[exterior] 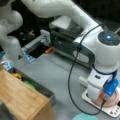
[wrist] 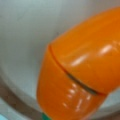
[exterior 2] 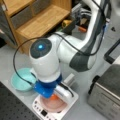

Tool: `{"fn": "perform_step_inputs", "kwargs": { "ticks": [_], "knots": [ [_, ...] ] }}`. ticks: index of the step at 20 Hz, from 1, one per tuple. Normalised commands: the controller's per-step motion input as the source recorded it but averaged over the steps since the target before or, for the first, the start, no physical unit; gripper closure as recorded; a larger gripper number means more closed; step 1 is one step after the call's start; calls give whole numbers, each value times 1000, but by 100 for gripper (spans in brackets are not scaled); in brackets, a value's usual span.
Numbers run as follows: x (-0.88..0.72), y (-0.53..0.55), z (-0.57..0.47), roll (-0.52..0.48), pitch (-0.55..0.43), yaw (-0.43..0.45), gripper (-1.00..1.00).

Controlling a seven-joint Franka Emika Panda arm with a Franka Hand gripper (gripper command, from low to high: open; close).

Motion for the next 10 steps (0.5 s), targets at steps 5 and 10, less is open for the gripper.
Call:
{"fn": "perform_step_inputs", "kwargs": {
  "ticks": [5, 10],
  "knots": [
    [-156, 56, 76, -152, -95, -52, -100],
    [-155, 71, 106, -136, -41, -67, -100]
  ]
}}
